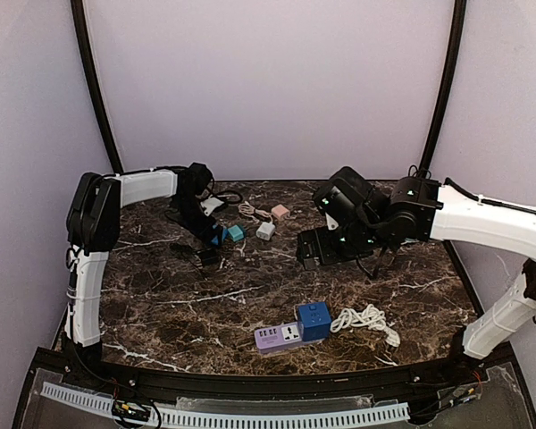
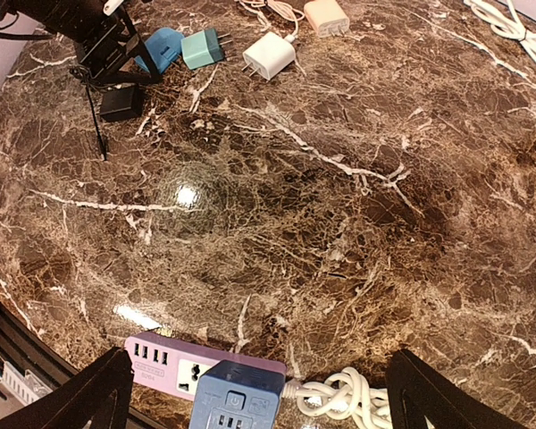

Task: Insert the plug
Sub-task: Pick up the plug from the center of the board.

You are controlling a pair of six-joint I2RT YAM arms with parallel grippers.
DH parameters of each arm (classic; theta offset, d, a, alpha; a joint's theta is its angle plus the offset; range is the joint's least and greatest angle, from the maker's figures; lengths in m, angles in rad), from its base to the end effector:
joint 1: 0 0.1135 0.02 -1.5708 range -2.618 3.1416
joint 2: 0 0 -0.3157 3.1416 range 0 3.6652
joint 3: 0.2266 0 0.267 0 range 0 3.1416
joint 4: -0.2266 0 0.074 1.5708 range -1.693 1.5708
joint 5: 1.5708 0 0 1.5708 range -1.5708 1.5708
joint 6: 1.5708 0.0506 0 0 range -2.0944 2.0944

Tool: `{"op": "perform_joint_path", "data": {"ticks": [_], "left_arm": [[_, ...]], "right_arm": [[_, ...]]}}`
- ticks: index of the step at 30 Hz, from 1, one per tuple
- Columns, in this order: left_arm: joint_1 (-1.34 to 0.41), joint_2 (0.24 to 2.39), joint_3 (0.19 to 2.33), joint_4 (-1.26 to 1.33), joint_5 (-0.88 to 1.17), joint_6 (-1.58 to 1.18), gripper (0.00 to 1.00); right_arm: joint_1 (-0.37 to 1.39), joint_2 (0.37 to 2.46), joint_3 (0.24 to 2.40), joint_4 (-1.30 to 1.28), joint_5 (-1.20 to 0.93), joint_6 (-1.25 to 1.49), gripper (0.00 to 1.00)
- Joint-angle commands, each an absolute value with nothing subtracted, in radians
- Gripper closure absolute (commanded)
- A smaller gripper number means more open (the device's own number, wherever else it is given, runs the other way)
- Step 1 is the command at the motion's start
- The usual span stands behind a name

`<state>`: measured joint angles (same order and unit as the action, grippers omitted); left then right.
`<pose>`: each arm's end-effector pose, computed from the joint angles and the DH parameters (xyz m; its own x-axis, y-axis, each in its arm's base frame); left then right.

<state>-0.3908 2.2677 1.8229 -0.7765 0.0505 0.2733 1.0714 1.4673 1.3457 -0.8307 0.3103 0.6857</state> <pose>0.4853 -0.2027 0.1808 -0.7295 0.5921 -0.3425 0.6162 0.7862 0.0467 0.1686 0.2768 0.3559 -0.7776 -0.1664 -0.6063 -0.3343 0.9262 0.1746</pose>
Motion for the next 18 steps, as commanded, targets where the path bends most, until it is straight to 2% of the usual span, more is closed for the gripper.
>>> {"op": "perform_joint_path", "data": {"ticks": [1,11,15,18], "left_arm": [[-0.394,2.231,1.787,-0.736,0.014,0.234,0.09],[-0.41,2.247,1.795,-0.707,-0.024,0.248,0.12],[-0.422,2.251,1.794,-0.706,-0.036,0.28,0.18],[-0.423,2.252,1.792,-0.705,-0.044,0.288,0.27]], "right_arm": [[1.064,1.483,1.354,-0.832,0.311,0.684,0.01],[1.064,1.485,1.357,-0.832,0.308,0.688,0.01],[1.063,1.487,1.354,-0.833,0.309,0.689,0.01],[1.064,1.489,1.358,-0.832,0.309,0.687,0.01]]}}
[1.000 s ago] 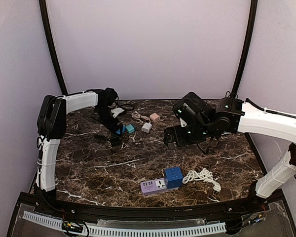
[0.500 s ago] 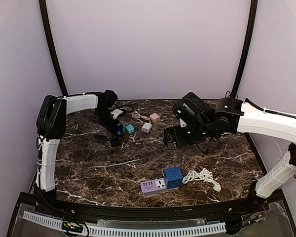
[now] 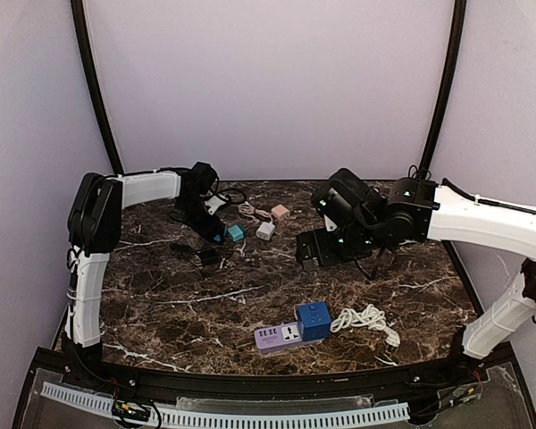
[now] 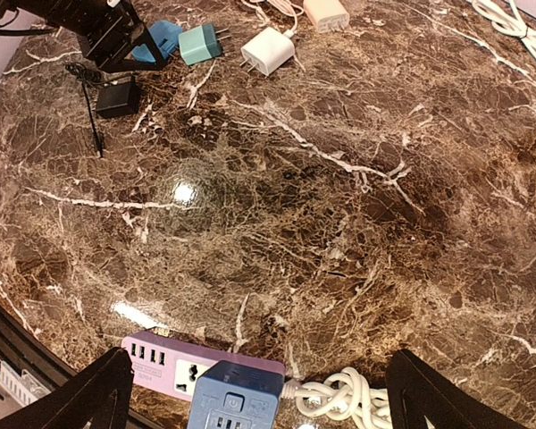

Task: Insert the plug
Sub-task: Pick up the plug from the center of the board.

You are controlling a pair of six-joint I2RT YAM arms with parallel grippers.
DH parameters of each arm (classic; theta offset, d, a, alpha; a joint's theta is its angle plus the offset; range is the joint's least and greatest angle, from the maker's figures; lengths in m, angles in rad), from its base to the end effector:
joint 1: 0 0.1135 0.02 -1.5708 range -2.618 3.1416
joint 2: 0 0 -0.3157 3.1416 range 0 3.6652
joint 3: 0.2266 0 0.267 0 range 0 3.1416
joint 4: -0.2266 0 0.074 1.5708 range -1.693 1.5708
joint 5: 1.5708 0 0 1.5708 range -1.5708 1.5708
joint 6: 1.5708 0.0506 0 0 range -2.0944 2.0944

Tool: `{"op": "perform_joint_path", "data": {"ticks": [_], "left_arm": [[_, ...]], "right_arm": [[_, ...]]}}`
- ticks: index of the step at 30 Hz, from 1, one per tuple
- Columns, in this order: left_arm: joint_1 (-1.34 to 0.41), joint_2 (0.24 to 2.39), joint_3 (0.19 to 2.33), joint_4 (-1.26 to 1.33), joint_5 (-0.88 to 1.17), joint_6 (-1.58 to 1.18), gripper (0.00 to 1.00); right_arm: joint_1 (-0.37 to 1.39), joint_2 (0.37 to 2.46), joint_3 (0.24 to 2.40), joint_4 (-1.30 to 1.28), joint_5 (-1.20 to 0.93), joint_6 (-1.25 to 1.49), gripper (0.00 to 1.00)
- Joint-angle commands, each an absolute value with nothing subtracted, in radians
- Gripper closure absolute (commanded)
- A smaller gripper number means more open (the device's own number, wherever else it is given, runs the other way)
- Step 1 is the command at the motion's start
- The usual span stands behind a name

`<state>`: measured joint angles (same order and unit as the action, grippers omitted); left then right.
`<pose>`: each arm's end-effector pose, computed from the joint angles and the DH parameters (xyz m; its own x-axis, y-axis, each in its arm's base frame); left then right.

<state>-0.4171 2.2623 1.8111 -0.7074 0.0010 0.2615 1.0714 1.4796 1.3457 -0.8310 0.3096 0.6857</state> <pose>0.4859 -0.2154 0.1831 -0.7044 0.5949 -0.3872 0.6083 0.7871 0.1027 0.1700 0.2794 0.3522 -0.7815 -0.1732 -0.5994 -0.3336 0.9279 0.1668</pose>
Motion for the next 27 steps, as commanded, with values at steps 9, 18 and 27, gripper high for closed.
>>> {"op": "perform_joint_path", "data": {"ticks": [9,18,27], "left_arm": [[-0.423,2.254,1.783,-0.706,-0.036,0.3,0.57],[-0.424,2.231,1.831,-0.757,-0.064,0.381,0.99],[-0.427,2.096,1.894,-0.843,-0.152,0.583,0.99]], "right_arm": [[1.065,1.483,1.345,-0.831,0.308,0.694,0.01],[1.062,1.461,1.35,-0.833,0.324,0.687,0.01],[1.049,1.399,1.348,-0.823,0.33,0.63,0.01]]}}
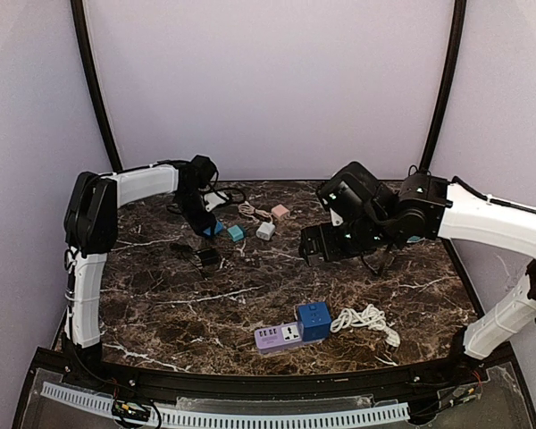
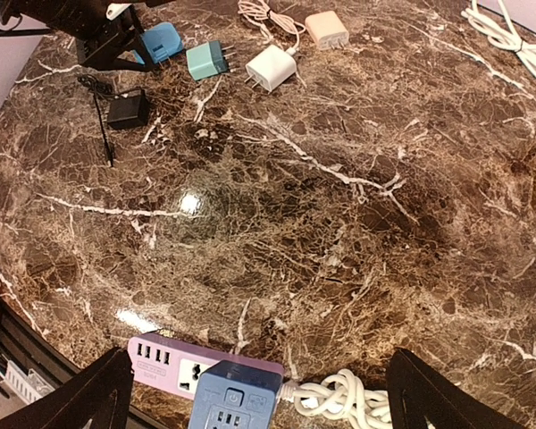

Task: Insert the plug
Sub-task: Pick up the plug from the center of the board.

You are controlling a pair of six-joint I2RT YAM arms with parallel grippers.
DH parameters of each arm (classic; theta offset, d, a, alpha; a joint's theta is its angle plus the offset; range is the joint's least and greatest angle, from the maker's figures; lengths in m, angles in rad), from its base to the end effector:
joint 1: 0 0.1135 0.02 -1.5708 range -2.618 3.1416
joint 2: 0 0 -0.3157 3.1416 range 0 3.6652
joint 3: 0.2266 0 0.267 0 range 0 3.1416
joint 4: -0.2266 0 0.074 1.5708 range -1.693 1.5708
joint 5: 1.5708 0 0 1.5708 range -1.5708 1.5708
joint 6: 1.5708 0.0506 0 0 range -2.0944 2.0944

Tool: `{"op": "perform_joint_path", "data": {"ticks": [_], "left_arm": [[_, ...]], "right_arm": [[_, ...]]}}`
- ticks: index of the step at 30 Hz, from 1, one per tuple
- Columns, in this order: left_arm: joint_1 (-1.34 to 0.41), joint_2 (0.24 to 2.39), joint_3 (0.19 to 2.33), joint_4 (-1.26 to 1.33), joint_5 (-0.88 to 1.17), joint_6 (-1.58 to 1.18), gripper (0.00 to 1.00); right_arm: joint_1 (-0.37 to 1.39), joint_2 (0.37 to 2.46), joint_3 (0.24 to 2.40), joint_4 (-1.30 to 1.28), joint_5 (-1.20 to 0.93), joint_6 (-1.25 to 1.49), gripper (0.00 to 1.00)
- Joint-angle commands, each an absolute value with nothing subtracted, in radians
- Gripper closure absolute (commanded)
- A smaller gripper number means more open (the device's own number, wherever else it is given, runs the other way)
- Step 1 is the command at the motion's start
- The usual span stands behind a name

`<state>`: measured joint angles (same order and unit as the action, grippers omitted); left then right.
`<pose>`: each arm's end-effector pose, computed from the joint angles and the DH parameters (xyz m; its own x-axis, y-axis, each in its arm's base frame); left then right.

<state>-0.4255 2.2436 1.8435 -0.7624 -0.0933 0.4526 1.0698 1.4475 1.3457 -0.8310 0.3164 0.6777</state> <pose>0.4839 -0.2141 0.2002 -0.5868 0.7440 -0.3197 0.7049 0.6636 0.2505 0.1669 0.2721 0.3620 -0.7674 -0.1607 -0.6207 -0.3381 0.9240 0.1787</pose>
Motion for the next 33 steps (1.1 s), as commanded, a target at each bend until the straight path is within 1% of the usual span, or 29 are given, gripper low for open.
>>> {"op": "perform_joint_path", "data": {"ticks": [1,4,8,11,16,20,24,27,31,33], "left_arm": [[-0.435,2.063,1.898,-0.852,-0.159,0.605,0.99],[-0.473,1.966,1.9,-0.878,-0.198,0.752,0.99],[-0.581,1.841,1.894,-0.86,-0.251,0.963,0.99],[-0.709,1.766,1.882,-0.814,-0.281,1.111,0.99],[-0.936,1.642,1.8,-0.659,-0.317,1.247,0.99],[-1.072,1.583,1.728,-0.499,-0.341,1.322,0.99],[-1.164,1.529,1.607,-0.319,-0.346,1.433,1.0],[-1.202,1.513,1.554,-0.225,-0.353,1.475,0.99],[-1.229,1.517,1.55,-0.179,-0.372,1.454,0.99],[-1.23,1.514,1.539,-0.175,-0.379,1.429,0.99]], "right_arm": [[1.04,1.392,1.351,-0.818,0.316,0.608,0.01],[1.0,1.359,1.35,-0.759,0.234,0.519,0.02],[0.939,1.292,1.338,-0.656,0.118,0.404,0.02],[0.924,1.255,1.353,-0.618,0.056,0.335,0.01],[0.923,1.205,1.36,-0.557,-0.069,0.282,0.02],[0.923,1.173,1.339,-0.463,-0.17,0.28,0.06],[0.923,1.161,1.309,-0.405,-0.2,0.265,0.11],[0.923,1.167,1.291,-0.382,-0.213,0.264,0.15],[0.923,1.179,1.272,-0.382,-0.24,0.265,0.24],[0.923,1.178,1.255,-0.38,-0.249,0.264,0.26]]}}
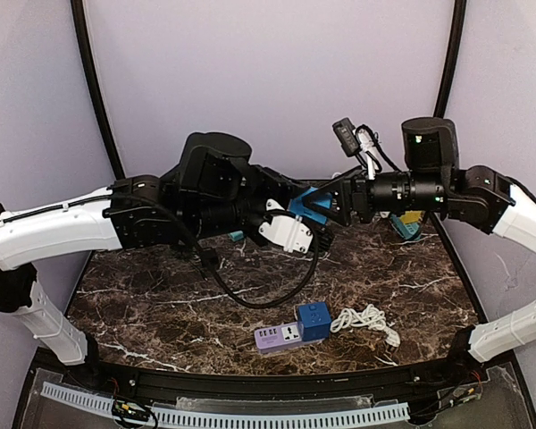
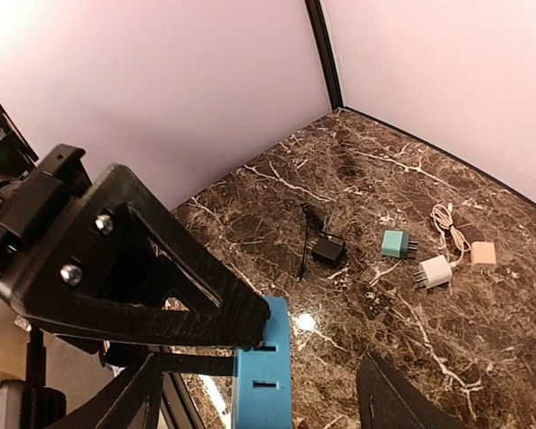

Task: Insert the plug
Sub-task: Pick up the plug from the center of the board.

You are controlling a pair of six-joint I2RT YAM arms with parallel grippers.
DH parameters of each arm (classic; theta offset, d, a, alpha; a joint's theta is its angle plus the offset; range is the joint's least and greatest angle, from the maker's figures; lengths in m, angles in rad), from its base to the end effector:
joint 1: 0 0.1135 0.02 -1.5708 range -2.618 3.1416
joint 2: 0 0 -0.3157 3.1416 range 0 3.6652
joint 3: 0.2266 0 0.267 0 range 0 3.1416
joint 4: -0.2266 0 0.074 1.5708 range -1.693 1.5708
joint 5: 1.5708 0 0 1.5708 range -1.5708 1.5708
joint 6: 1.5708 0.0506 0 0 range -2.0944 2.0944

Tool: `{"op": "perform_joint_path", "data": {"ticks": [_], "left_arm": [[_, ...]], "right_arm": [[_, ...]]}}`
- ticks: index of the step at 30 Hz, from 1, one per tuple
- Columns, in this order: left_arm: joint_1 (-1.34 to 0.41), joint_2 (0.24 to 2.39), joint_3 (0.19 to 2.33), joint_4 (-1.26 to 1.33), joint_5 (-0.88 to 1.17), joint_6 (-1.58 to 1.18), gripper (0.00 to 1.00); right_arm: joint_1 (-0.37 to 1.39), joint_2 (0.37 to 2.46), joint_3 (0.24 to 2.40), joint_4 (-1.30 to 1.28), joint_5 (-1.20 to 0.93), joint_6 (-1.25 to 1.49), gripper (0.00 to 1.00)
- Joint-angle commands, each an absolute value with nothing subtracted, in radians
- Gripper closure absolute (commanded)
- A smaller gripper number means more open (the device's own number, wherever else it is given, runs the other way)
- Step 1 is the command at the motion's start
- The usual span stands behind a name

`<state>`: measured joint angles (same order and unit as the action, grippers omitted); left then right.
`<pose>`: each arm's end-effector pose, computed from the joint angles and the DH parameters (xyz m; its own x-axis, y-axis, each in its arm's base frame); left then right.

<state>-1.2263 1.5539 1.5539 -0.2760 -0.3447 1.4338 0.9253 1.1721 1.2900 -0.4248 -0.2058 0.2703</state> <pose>0.1484 -0.3631 0.4560 0.7562 0.6531 -0.0402 0.1972 -0.1689 0.9657 0.1521 0.2191 0.4573 -0.4152 -0.1169 -0.9022 -0.8180 0.4820 0.3140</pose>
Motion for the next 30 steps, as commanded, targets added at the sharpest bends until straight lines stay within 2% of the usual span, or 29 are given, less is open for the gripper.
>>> {"op": "perform_joint_path", "data": {"ticks": [1,3,7,8,9,10,11,17,18,19,21,23,26,30], "left_arm": [[-1.23,1.511,1.532,-0.169,-0.383,1.421,0.99],[-1.23,1.499,1.501,-0.144,-0.385,1.418,1.0],[-1.23,1.478,1.446,-0.102,-0.391,1.417,0.99],[-1.23,1.476,1.443,-0.098,-0.39,1.416,0.99],[-1.23,1.474,1.438,-0.093,-0.386,1.412,0.99],[-1.23,1.473,1.436,-0.091,-0.379,1.408,0.99],[-1.23,1.473,1.434,-0.088,-0.375,1.401,0.99],[-1.23,1.463,1.415,-0.087,-0.355,1.315,0.98],[-1.23,1.462,1.412,-0.092,-0.359,1.267,0.9],[-1.23,1.46,1.401,-0.095,-0.36,1.238,0.51],[-1.23,1.455,1.388,-0.124,-0.345,1.122,0.08],[-1.228,1.457,1.392,-0.222,-0.297,0.95,0.02],[-1.22,1.468,1.36,-0.418,-0.124,0.6,0.01],[-1.187,1.466,1.152,-0.397,0.127,0.274,0.03]], "right_arm": [[0.923,1.175,1.246,-0.38,-0.252,0.264,0.27],[0.923,1.169,1.23,-0.38,-0.255,0.264,0.31],[0.923,1.181,1.219,-0.369,-0.28,0.263,0.53],[0.923,1.188,1.222,-0.367,-0.296,0.26,0.62],[0.923,1.196,1.227,-0.363,-0.31,0.261,0.77],[0.923,1.202,1.232,-0.359,-0.324,0.263,0.96],[0.923,1.205,1.234,-0.351,-0.332,0.266,1.0],[0.921,1.193,1.199,-0.336,-0.335,0.273,1.0],[0.919,1.183,1.186,-0.336,-0.326,0.274,1.0],[0.917,1.172,1.165,-0.337,-0.317,0.275,1.0],[0.906,1.142,1.125,-0.341,-0.296,0.268,1.0],[0.881,1.102,1.077,-0.353,-0.282,0.253,1.0],[0.82,1.028,1.014,-0.365,-0.35,0.201,1.0],[0.763,0.985,0.972,-0.36,-0.446,0.132,1.0]]}}
